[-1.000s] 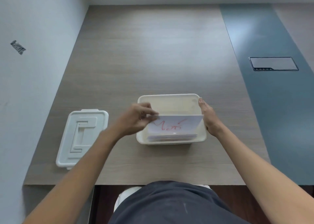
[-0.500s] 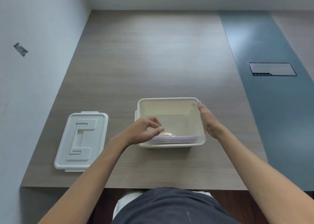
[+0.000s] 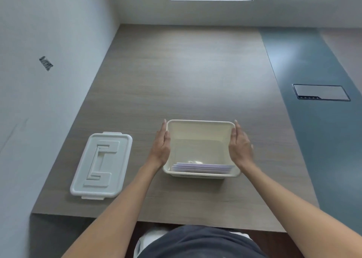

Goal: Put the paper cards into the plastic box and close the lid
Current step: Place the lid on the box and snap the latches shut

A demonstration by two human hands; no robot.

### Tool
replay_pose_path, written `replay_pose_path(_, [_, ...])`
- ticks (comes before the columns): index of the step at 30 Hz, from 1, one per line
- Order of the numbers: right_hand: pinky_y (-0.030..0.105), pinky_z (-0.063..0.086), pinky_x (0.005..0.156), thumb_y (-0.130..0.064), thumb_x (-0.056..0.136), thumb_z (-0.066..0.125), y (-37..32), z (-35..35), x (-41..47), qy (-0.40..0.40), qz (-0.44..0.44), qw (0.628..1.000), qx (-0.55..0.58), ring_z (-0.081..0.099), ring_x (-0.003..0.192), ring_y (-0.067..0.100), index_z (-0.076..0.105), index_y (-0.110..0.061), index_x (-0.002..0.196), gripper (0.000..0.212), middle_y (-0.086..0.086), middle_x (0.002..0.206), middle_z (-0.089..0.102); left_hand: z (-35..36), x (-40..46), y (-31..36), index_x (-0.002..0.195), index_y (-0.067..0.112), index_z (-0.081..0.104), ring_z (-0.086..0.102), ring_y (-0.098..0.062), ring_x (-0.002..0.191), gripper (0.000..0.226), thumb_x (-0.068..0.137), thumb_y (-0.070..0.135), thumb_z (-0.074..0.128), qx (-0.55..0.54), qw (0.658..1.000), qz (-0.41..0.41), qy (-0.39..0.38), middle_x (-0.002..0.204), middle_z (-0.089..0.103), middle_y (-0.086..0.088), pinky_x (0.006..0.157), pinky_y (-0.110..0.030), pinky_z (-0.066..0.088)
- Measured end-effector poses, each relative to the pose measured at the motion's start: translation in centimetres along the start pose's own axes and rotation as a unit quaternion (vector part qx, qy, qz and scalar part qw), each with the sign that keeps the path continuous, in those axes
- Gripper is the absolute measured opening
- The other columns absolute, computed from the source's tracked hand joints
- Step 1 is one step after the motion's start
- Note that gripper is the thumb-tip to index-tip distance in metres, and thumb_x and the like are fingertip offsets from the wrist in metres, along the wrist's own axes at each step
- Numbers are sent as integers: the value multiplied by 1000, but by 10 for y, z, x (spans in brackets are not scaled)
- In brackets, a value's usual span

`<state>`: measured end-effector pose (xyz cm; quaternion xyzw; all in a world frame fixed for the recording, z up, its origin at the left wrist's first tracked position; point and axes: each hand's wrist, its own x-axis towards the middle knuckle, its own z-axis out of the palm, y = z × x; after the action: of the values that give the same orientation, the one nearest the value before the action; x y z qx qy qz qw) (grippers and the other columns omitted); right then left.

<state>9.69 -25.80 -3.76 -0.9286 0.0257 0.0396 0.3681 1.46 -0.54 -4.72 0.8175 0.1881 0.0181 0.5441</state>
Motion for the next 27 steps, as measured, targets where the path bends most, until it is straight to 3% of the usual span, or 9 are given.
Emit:
replay_pose_path(4, [48, 30, 99, -60, 99, 18, -2, -2, -1, 18, -16, 986, -164, 53, 118, 33, 27, -33, 152, 60, 14, 129, 59, -6, -4, -2, 158, 30, 13, 16, -2, 146, 58, 103, 48, 23, 37, 999, -19, -1, 162, 21, 6, 118, -27, 11])
replay_pose_path(6, [47, 31, 100, -57, 99, 24, -11, -2, 4, 37, -63, 971, -226, 49, 125, 32, 31, -26, 151, 61, 14, 136, 55, -15, -5, -4, 157, 34, 9, 17, -10, 148, 61, 101, 56, 19, 121, 992, -38, 13, 162, 19, 2, 116, -34, 14])
replay_pose_path(9, [46, 27, 105, -51, 100, 31, -34, 3, 16, 22, -176, 940, -291, 39, 138, 29, 33, -26, 150, 56, 11, 147, 47, -37, -7, -8, 158, 32, 4, 5, -15, 152, 66, 99, 60, 16, 247, 969, -11, 19, 165, 5, 0, 119, -44, 11])
replay_pose_path(14, [44, 18, 109, -53, 101, 23, -93, 39, 28, -60, -286, 898, -328, 28, 147, 28, 25, -28, 154, 58, 10, 158, 34, -85, -27, -29, 157, 35, -7, -19, -11, 150, 65, 99, 59, 12, 393, 918, 50, 17, 165, -13, 5, 121, -38, -4])
replay_pose_path(20, [45, 15, 115, -51, 102, 26, -163, 106, 5, -133, -386, 858, -312, 23, 149, 28, 26, -29, 154, 56, 7, 161, 28, -138, -61, -70, 156, 32, -12, -17, -17, 151, 65, 100, 55, 13, 394, 911, -76, 98, 165, -13, 1, 121, -43, -2])
replay_pose_path(27, [46, 18, 116, -45, 104, 28, -223, 184, -26, -228, -447, 801, -327, 22, 149, 28, 23, -24, 154, 54, 11, 161, 25, -179, -109, -114, 157, 26, -12, -9, -22, 152, 68, 102, 50, 19, 311, 911, -216, 165, 165, -10, -3, 120, -47, 6])
